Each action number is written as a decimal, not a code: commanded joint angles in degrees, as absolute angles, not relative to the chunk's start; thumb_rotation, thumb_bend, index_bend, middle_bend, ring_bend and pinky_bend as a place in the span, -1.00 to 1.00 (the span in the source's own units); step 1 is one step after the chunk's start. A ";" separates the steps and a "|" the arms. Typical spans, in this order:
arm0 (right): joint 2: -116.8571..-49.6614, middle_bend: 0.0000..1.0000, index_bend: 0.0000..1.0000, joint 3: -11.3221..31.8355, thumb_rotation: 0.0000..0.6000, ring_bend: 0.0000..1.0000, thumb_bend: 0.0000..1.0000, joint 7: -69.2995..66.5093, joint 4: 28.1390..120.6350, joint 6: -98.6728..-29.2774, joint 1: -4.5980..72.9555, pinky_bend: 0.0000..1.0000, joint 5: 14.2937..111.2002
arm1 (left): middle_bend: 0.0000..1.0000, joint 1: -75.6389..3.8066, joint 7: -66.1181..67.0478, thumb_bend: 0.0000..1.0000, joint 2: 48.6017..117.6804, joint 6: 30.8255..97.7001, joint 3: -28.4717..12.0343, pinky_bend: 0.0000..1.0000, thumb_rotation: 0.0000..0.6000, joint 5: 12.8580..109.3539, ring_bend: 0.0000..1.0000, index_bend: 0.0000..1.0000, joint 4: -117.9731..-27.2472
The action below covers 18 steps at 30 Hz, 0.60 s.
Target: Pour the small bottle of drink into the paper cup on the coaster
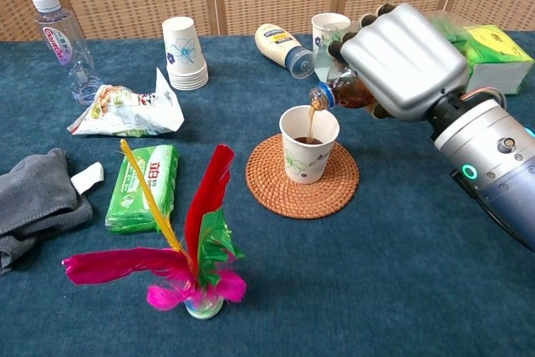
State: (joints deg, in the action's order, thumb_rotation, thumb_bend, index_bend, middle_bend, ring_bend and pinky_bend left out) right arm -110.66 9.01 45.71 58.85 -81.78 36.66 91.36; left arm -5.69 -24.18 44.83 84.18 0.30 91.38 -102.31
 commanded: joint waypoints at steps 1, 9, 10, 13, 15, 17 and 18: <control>-110.90 0.20 -0.01 8.90 1.00 -0.29 0.44 45.73 58.47 -82.16 36.45 0.27 91.60 | -1.00 -5.67 -24.25 -0.34 44.80 84.27 0.30 -1.00 1.00 91.42 -1.00 -1.00 -102.26; -111.21 0.20 -0.01 8.97 1.00 -0.29 0.47 46.06 57.71 -82.17 36.59 0.27 92.08 | -1.00 -5.70 -24.52 -0.34 44.74 84.32 0.41 -1.00 1.00 91.69 -1.00 -1.00 -102.16; -111.21 0.20 -0.01 9.00 1.00 -0.29 0.47 46.12 57.65 -82.11 36.65 0.27 92.12 | -1.00 -5.69 -24.49 -0.34 44.75 84.35 0.40 -1.00 1.00 91.65 -1.00 -1.00 -102.15; -111.21 0.20 -0.01 9.04 1.00 -0.29 0.48 46.42 57.28 -82.13 36.76 0.27 92.35 | -1.00 -5.67 -24.55 -0.34 44.74 84.37 0.38 -1.00 1.00 91.56 -1.00 -1.00 -102.14; -111.30 0.20 -0.01 8.85 1.00 -0.29 0.50 46.51 56.87 -82.33 36.70 0.27 92.65 | -1.00 -5.65 -24.52 -0.34 44.76 84.45 0.34 -1.00 1.00 91.46 -1.00 -1.00 -102.13; -111.41 0.20 -0.01 8.74 1.00 -0.29 0.52 46.48 56.58 -82.31 36.61 0.27 92.69 | -1.00 -5.68 -24.67 -0.34 44.75 84.40 0.35 -1.00 1.00 91.47 -1.00 -1.00 -102.12; -111.50 0.20 -0.01 8.76 1.00 -0.29 0.52 46.44 56.47 -82.22 36.58 0.27 92.61 | -1.00 -5.71 -24.71 -0.34 44.70 84.32 0.37 -1.00 1.00 91.50 -1.00 -1.00 -102.11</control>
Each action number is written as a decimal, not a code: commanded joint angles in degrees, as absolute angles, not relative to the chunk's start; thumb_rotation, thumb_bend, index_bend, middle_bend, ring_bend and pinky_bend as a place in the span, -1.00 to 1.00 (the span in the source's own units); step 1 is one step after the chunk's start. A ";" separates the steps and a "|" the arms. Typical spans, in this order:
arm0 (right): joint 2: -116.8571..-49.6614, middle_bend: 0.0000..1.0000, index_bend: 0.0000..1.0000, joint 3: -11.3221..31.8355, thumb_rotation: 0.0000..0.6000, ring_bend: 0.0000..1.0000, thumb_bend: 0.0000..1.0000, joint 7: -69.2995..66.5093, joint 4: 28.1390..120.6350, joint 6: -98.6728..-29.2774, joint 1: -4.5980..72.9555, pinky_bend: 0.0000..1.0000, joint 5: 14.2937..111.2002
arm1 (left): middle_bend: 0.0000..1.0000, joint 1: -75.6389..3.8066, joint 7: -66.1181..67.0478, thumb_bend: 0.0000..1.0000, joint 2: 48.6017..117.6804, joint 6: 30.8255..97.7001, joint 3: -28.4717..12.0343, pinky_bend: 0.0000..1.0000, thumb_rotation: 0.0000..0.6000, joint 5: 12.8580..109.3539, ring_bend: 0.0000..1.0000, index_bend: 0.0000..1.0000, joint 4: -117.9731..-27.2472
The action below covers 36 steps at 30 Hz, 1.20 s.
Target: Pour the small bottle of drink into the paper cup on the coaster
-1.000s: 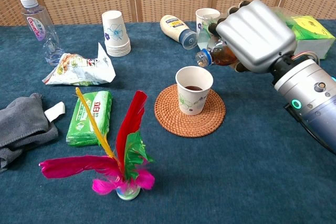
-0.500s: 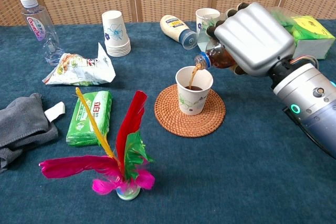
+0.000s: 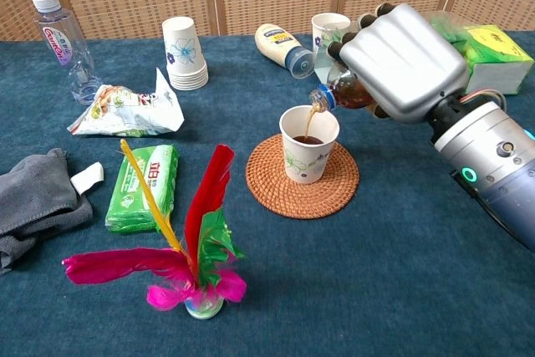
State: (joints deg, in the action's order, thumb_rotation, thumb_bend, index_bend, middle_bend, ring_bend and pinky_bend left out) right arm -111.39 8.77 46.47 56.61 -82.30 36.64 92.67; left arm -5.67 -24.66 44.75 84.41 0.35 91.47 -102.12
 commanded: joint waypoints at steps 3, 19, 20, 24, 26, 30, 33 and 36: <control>-111.59 0.20 -0.01 8.67 1.00 -0.29 0.54 46.53 56.08 -82.28 36.57 0.27 92.81 | -1.00 -5.72 -24.80 -0.34 44.65 84.30 0.45 -1.00 1.00 91.67 -1.00 -1.00 -102.11; -111.94 0.20 0.00 8.96 1.00 -0.29 0.49 42.88 56.47 -81.58 35.92 0.27 91.74 | -1.00 -6.43 -25.76 -0.34 44.32 83.00 0.92 -1.00 1.00 92.63 -1.00 -1.00 -101.92; -111.93 0.20 0.00 9.01 1.00 -0.29 0.47 42.58 56.64 -81.52 35.83 0.27 91.59 | -1.00 -6.45 -25.86 -0.34 44.29 82.99 0.98 -1.00 1.00 92.76 -1.00 -1.00 -101.90; -111.85 0.20 0.00 9.65 1.00 -0.29 0.43 39.99 58.42 -81.33 35.32 0.27 90.41 | -1.00 -6.55 -26.10 -0.34 44.21 82.81 1.06 -1.00 1.00 92.69 -1.00 -1.00 -101.83; -111.68 0.20 0.00 9.96 1.00 -0.29 0.44 38.75 59.42 -81.09 35.11 0.27 89.80 | -1.00 -6.62 -26.11 -0.34 44.18 82.69 1.08 -1.00 1.00 92.63 -1.00 -1.00 -101.86; -110.92 0.20 0.01 10.68 1.00 -0.29 0.43 35.59 61.93 -80.86 34.52 0.27 88.55 | -1.00 -6.77 -26.32 -0.34 44.08 82.48 1.27 -1.00 1.00 92.99 -1.00 -1.00 -101.87; -110.22 0.20 0.01 11.89 1.00 -0.29 0.41 31.97 65.12 -80.24 33.56 0.27 86.14 | -1.00 -6.79 -26.46 -0.34 43.99 82.50 1.42 -1.00 1.00 93.27 -1.00 -1.00 -101.86; -108.92 0.20 0.02 13.20 1.00 -0.29 0.40 28.97 68.77 -79.50 32.37 0.27 83.34 | -1.00 -6.71 -26.38 -0.34 43.99 82.74 1.49 -1.00 1.00 93.40 -1.00 -1.00 -101.87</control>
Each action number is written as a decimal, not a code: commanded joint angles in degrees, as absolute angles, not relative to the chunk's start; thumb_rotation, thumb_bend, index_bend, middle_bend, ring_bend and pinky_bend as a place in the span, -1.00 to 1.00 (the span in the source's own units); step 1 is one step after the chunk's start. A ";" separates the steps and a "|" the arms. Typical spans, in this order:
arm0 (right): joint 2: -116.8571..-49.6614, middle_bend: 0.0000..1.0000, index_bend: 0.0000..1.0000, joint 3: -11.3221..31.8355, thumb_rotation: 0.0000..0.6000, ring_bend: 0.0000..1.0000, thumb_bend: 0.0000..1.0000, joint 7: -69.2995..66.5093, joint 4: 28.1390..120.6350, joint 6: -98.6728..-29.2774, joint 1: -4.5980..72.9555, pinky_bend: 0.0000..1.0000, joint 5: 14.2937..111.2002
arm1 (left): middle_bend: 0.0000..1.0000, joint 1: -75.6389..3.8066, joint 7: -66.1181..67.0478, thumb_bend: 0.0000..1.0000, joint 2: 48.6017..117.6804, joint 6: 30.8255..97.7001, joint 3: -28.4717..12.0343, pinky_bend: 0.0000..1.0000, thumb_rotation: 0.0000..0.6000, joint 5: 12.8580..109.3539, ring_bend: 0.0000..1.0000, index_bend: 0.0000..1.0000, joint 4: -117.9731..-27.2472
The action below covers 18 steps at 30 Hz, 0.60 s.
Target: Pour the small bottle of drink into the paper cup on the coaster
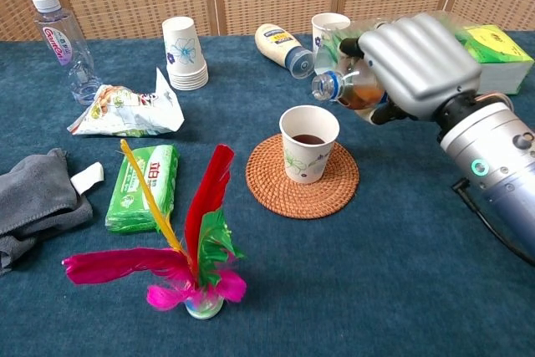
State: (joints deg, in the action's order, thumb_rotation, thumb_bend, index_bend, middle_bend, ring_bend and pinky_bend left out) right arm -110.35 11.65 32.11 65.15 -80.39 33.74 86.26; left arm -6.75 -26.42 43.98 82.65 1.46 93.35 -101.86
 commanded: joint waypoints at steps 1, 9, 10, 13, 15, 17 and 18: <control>-108.38 0.20 0.02 13.52 1.00 -0.29 0.40 28.20 69.76 -79.28 32.07 0.27 82.66 | -1.00 -6.68 -26.36 -0.34 43.99 82.81 1.51 -1.00 1.00 93.44 -1.00 -1.00 -101.88; -102.85 0.20 0.02 17.64 1.00 -0.29 0.39 18.60 78.36 -77.87 28.64 0.27 75.37 | -1.00 -6.68 -26.25 -0.34 43.99 82.90 1.62 -1.00 1.00 93.42 -1.00 -1.00 -101.98; -102.04 0.20 0.02 18.17 1.00 -0.29 0.39 17.17 79.46 -77.47 28.19 0.27 74.32 | -1.00 -6.70 -26.20 -0.34 44.01 82.89 1.63 -1.00 1.00 93.44 -1.00 -1.00 -102.01; -99.99 0.20 0.03 19.94 1.00 -0.29 0.41 12.20 81.55 -76.81 26.84 0.27 71.55 | -1.00 -6.77 -25.84 -0.34 44.08 82.80 1.68 -1.00 1.00 93.52 -1.00 -1.00 -102.10; -98.98 0.20 0.03 21.05 1.00 -0.29 0.43 8.50 81.99 -76.26 26.02 0.27 69.80 | -1.00 -6.82 -25.64 -0.34 44.08 82.68 1.77 -1.00 1.00 93.62 -1.00 -1.00 -102.22; -98.23 0.20 0.04 21.86 1.00 -0.29 0.44 5.10 82.04 -75.57 25.40 0.27 68.50 | -1.00 -6.85 -25.51 -0.34 44.09 82.60 1.81 -1.00 1.00 93.64 -1.00 -1.00 -102.30; -97.68 0.20 0.04 22.26 1.00 -0.29 0.44 2.73 81.97 -74.89 24.99 0.27 67.73 | -1.00 -6.87 -25.37 -0.34 44.10 82.57 1.84 -1.00 1.00 93.65 -1.00 -1.00 -102.34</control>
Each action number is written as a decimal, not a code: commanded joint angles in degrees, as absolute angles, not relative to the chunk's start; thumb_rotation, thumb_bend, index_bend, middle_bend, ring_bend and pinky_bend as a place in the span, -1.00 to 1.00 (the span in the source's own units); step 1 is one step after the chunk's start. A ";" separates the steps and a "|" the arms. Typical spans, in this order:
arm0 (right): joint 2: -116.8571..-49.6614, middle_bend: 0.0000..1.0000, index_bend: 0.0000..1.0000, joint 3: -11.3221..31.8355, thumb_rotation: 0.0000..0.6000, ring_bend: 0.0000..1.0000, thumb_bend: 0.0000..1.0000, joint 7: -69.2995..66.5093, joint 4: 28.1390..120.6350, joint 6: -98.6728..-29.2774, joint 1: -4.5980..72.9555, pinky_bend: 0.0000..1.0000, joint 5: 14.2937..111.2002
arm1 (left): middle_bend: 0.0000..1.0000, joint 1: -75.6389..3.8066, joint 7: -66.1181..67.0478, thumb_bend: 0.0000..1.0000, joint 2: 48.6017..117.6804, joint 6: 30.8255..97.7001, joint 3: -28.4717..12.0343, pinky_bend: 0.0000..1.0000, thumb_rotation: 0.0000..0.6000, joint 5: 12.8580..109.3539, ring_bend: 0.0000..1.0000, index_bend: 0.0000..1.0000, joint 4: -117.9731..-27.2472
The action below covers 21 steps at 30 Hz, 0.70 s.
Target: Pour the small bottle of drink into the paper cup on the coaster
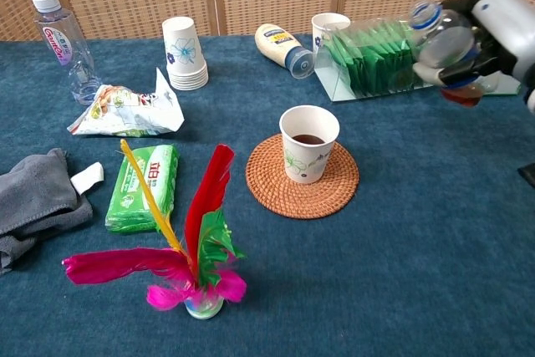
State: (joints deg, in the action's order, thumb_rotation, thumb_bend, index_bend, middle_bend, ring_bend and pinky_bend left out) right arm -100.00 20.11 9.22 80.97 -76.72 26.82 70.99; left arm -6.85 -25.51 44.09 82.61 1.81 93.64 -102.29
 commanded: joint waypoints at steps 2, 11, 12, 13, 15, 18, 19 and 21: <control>-96.96 0.21 0.04 22.70 1.00 -0.31 0.44 -0.93 81.53 -73.93 24.48 0.27 67.02 | -1.00 -6.90 -25.26 -0.34 44.11 82.46 1.90 -1.00 1.00 93.67 -1.00 -1.00 -102.41; -95.33 0.21 0.06 24.69 1.00 -0.38 0.47 -19.29 75.02 -69.96 22.66 0.27 65.27 | -1.00 -6.86 -24.33 -0.34 44.12 82.46 2.43 -1.00 1.00 94.62 -1.00 -1.00 -102.82; -95.41 0.21 0.06 25.11 1.00 -0.39 0.47 -21.30 74.04 -69.73 22.41 0.27 64.77 | -1.00 -6.93 -24.24 -0.34 44.12 82.33 2.47 -1.00 1.00 94.65 -1.00 -1.00 -102.86; -95.45 0.21 0.06 25.35 1.00 -0.39 0.47 -22.61 73.37 -69.56 22.22 0.27 64.47 | -1.00 -6.98 -24.21 -0.34 44.12 82.23 2.50 -1.00 1.00 94.65 -1.00 -1.00 -102.89; -95.53 0.21 0.06 25.73 1.00 -0.39 0.47 -25.20 71.87 -69.15 21.82 0.27 63.86 | -1.00 -7.10 -24.10 -0.34 44.09 82.03 2.57 -1.00 1.00 94.73 -1.00 -1.00 -102.98; -95.67 0.21 0.06 26.66 1.00 -0.39 0.47 -28.40 70.11 -68.38 21.31 0.27 62.34 | -1.00 -7.30 -24.43 -0.34 43.93 81.64 2.87 -1.00 1.00 95.27 -1.00 -1.00 -103.06; -95.79 0.21 0.06 26.82 1.00 -0.39 0.48 -29.12 69.52 -68.29 21.18 0.27 62.07 | -1.00 -7.39 -24.74 -0.34 43.82 81.48 3.03 -1.00 1.00 95.57 -1.00 -1.00 -103.04; -96.04 0.21 0.06 26.87 1.00 -0.39 0.48 -30.65 68.14 -68.11 20.91 0.27 61.89 | -1.00 -7.55 -25.34 -0.34 43.57 81.31 3.33 -1.00 1.00 96.23 -1.00 -1.00 -102.96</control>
